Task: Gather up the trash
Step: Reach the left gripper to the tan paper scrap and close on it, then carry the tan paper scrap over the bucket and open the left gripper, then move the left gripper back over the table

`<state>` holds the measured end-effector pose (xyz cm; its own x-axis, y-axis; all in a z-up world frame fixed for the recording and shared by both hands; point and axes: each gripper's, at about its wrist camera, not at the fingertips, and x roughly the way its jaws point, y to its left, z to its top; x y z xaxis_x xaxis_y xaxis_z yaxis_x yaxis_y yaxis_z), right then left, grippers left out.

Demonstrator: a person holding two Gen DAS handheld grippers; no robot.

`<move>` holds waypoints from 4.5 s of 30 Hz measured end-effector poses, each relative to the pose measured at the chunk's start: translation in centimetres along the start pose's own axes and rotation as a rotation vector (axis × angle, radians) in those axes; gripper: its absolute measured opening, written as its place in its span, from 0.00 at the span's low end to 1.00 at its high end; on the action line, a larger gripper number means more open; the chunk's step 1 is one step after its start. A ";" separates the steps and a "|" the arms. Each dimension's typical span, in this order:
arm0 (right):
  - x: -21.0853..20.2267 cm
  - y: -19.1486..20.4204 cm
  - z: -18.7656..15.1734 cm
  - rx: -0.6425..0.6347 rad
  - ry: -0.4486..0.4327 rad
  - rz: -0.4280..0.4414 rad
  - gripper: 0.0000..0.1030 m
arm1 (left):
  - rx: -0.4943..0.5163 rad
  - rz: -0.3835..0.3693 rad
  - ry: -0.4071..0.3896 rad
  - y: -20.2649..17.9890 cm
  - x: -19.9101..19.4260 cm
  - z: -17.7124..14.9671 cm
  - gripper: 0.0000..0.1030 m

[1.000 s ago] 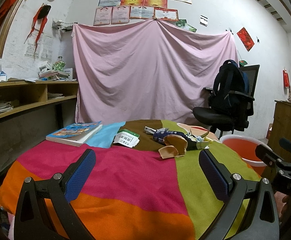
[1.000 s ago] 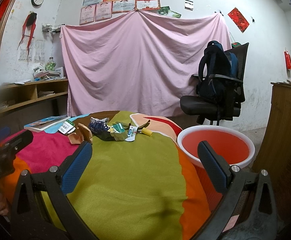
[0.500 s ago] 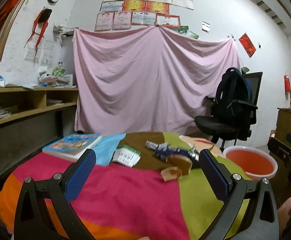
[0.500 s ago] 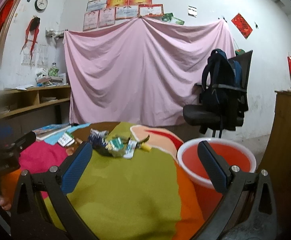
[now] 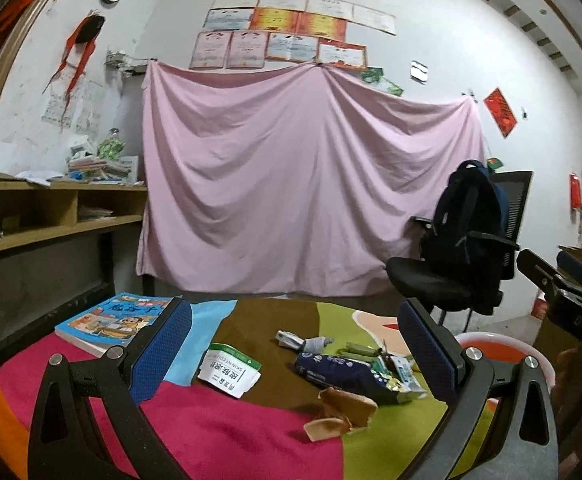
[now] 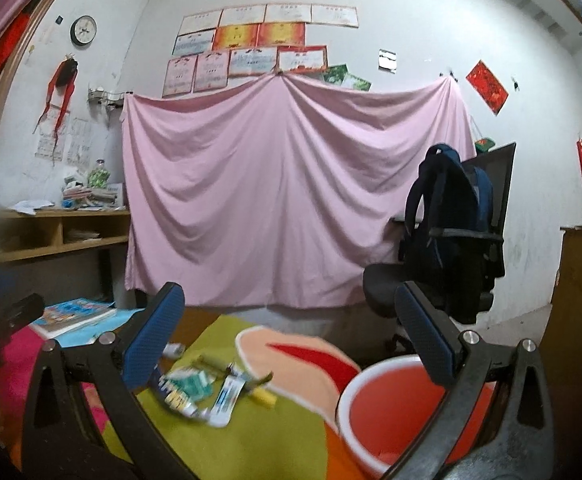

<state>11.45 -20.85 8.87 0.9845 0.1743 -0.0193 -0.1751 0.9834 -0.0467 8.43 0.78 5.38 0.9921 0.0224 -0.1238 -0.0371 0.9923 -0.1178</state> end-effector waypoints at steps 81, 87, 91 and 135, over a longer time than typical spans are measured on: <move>4.1 -3.0 -5.6 0.102 0.324 0.261 0.32 | 0.145 -0.281 0.354 -9.0 6.6 -0.7 0.41; 3.1 -8.0 -4.8 0.157 0.264 0.113 0.32 | 0.143 -0.382 0.364 -14.1 8.9 0.1 0.41; 2.6 -11.0 -5.1 0.202 0.260 0.037 0.33 | 0.151 -0.447 0.366 -17.7 10.7 0.4 0.41; 1.9 -16.8 -5.6 0.351 0.237 -0.107 0.82 | -0.008 -0.377 0.382 -17.2 13.0 0.9 0.81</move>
<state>16.18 -37.32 4.02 0.9600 0.0945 -0.2635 -0.0175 0.9597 0.2804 22.12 -15.84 6.65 0.8225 -0.3829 -0.4206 0.3114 0.9219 -0.2303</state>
